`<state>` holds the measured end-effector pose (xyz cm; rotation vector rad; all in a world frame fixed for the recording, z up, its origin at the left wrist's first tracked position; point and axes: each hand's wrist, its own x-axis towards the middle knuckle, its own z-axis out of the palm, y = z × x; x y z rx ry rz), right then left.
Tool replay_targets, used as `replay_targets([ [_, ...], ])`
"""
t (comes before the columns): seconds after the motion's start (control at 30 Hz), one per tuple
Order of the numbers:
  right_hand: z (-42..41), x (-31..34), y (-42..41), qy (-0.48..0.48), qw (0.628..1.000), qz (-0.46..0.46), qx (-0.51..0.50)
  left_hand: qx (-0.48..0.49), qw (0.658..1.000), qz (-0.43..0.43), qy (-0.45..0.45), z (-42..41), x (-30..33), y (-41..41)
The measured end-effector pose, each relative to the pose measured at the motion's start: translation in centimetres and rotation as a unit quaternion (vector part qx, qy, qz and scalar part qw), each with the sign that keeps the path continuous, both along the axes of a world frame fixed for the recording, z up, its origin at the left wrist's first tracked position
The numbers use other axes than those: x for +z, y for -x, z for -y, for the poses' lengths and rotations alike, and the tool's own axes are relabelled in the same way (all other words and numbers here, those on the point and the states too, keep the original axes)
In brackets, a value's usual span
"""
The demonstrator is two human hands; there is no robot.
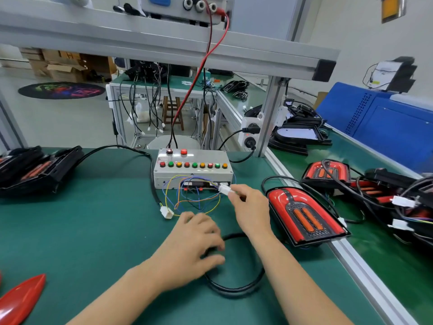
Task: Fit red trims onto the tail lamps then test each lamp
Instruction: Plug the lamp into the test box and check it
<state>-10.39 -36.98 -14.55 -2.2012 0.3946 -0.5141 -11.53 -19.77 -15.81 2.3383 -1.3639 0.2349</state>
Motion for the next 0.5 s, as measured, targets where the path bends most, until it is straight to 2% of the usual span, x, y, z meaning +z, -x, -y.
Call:
replay_targets([
  [0.07, 0.3, 0.0, 0.1, 0.041, 0.997, -0.062, 0.022, -0.009, 0.998, -0.043, -0.04, -0.4, -0.8, -0.1],
  [0.13, 0.6, 0.0, 0.7, 0.068, 0.992, -0.092, 0.051, -0.006, 0.999, -0.03, -0.037, -0.8, -0.7, -0.4],
  [0.23, 1.8, 0.5, 2.1, 0.109, 0.992, -0.047, 0.052, 0.011, 0.998, 0.04, -0.044, -0.9, 0.0, -1.2],
  [0.33, 4.6, 1.6, 4.1, 0.168, 0.986, 0.012, -0.021, 0.028, 0.991, 0.102, -0.077, -0.7, 0.2, -1.8],
  [0.4, 7.2, 2.3, 5.3, 0.191, 0.977, 0.015, -0.095, 0.044, 0.986, 0.13, -0.09, -0.4, 0.0, -2.1],
  [0.43, 8.6, 2.6, 5.9, 0.195, 0.972, -0.007, -0.128, 0.051, 0.985, 0.138, -0.086, -0.3, -0.2, -2.2],
  [0.5, 11.5, 3.0, 6.8, 0.187, 0.961, -0.109, -0.171, 0.07, 0.985, 0.145, -0.066, -0.1, -0.4, -2.2],
])
